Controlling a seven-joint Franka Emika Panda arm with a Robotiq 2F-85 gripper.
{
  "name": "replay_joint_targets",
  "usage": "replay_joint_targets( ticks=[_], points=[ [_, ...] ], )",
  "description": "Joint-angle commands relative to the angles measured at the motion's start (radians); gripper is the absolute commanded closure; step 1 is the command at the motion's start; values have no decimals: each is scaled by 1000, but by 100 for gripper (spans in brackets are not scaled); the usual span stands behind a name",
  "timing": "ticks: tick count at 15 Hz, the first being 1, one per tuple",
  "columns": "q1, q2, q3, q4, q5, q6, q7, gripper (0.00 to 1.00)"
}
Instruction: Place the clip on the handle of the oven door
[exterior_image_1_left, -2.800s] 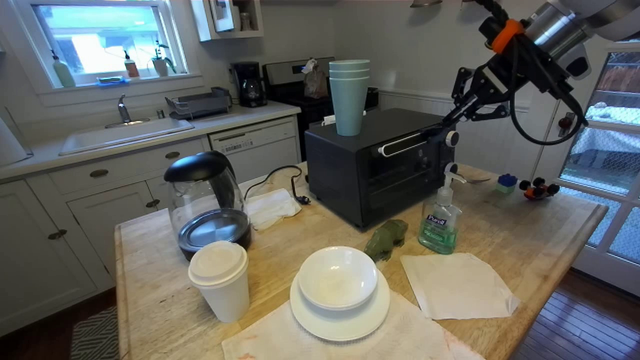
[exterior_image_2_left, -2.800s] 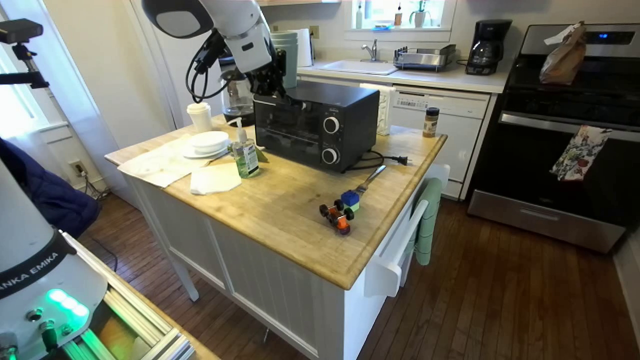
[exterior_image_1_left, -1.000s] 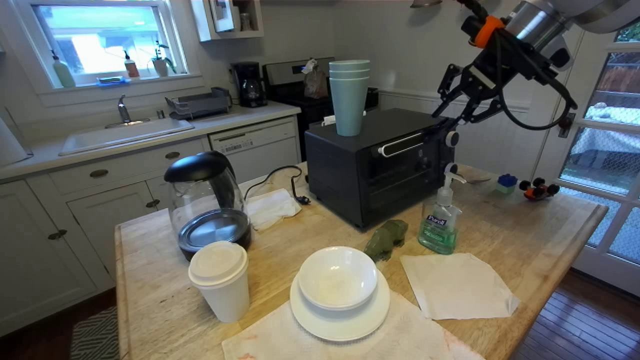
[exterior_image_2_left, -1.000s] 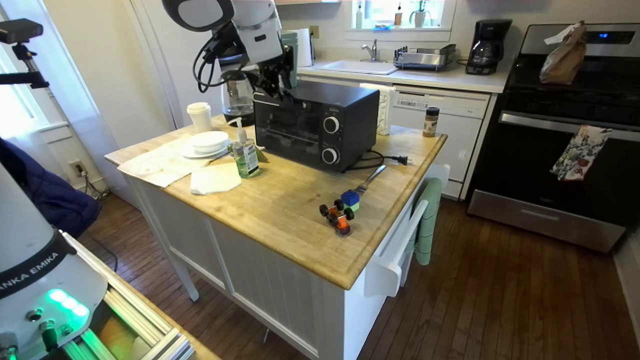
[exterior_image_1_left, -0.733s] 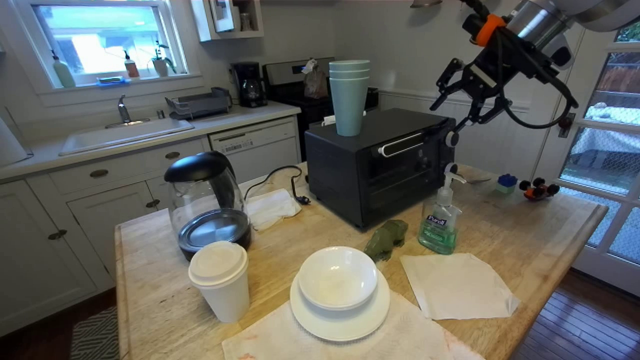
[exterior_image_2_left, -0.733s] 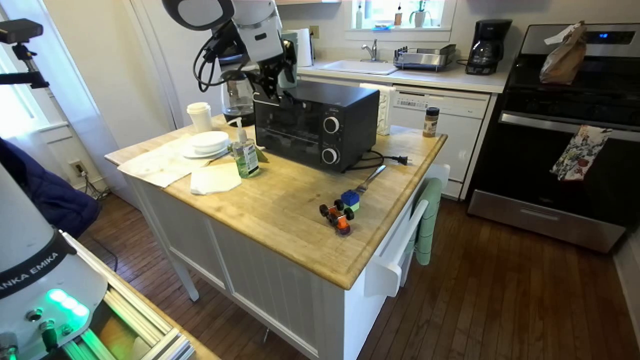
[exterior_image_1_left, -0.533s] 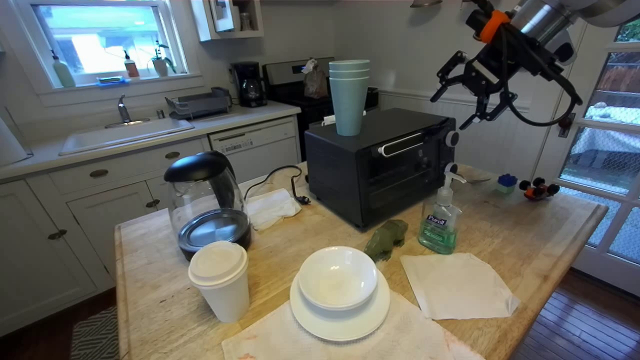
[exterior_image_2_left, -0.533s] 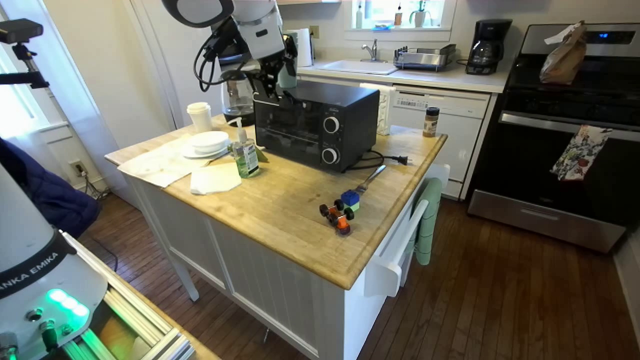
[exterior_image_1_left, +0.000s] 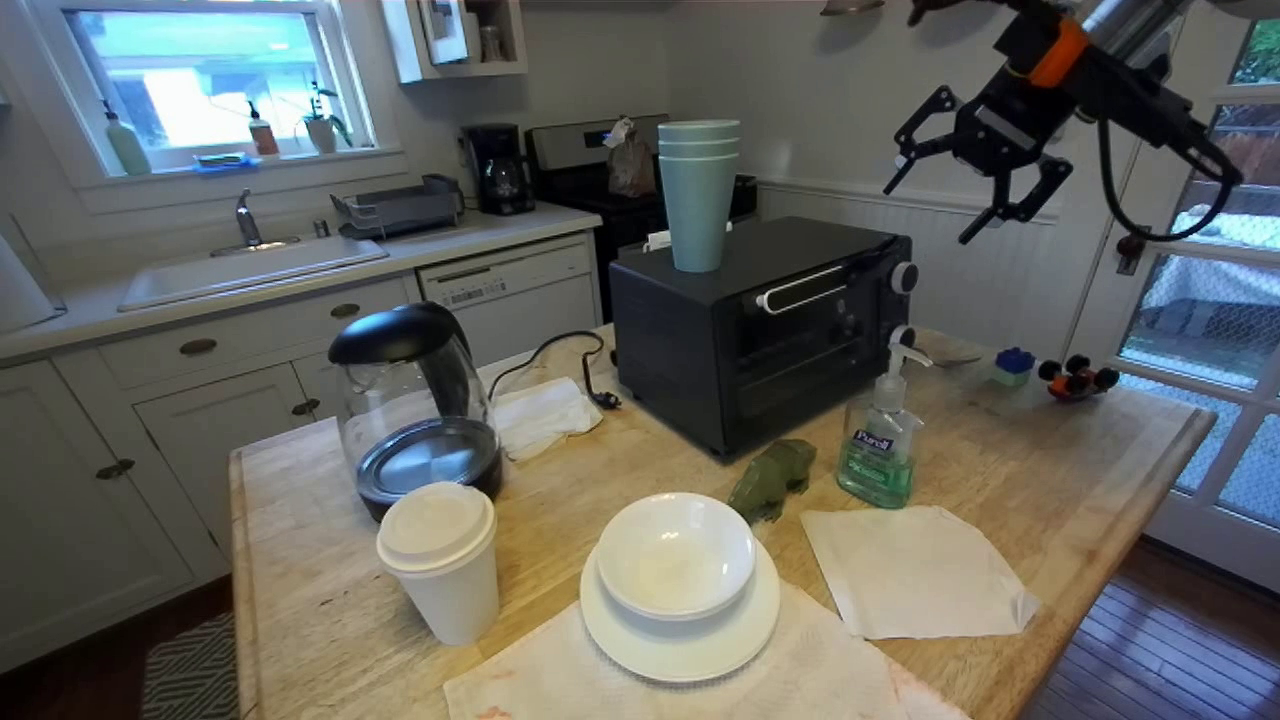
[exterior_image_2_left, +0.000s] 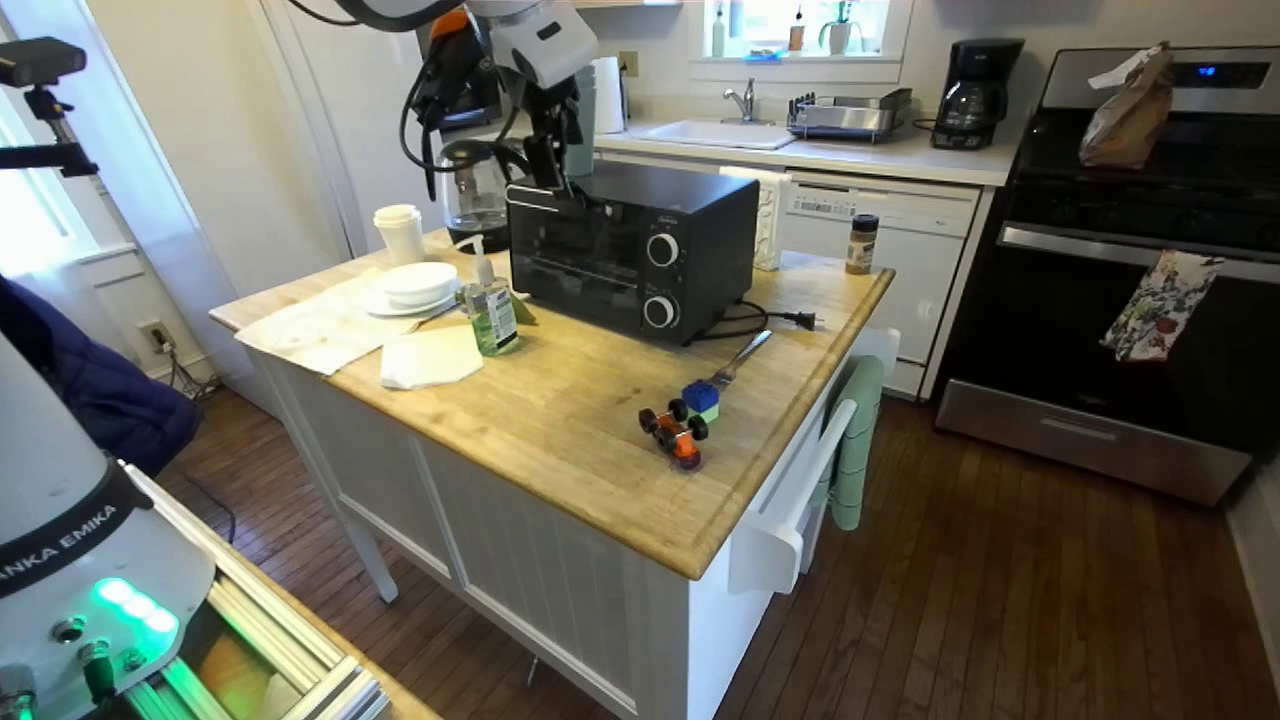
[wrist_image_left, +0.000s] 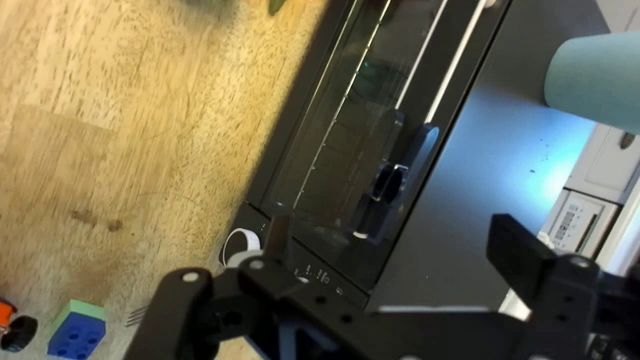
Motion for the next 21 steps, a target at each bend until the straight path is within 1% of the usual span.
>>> replay_joint_targets(
  ticks=[1,3,6,8,9,14,15,21],
  points=[
    [-27,-76,-25,-22,-96,-110,-147,0],
    [-44,-98,-34,-22,-183,-152,-200,0],
    [-55,-143,-48,-30,-260,-159,-305,0],
    [-51,-171,-62,-34,-270,-162,-370,0],
    [-51,-184,-68,-30,-277,-183,-391,0],
    [-46,-234,-87,-23,-293,-250,-473,0],
    [-41,-196,-81,-11,-269,-216,-443,0],
    [-40,-196,-82,-10,-269,-218,-447,0]
  ],
)
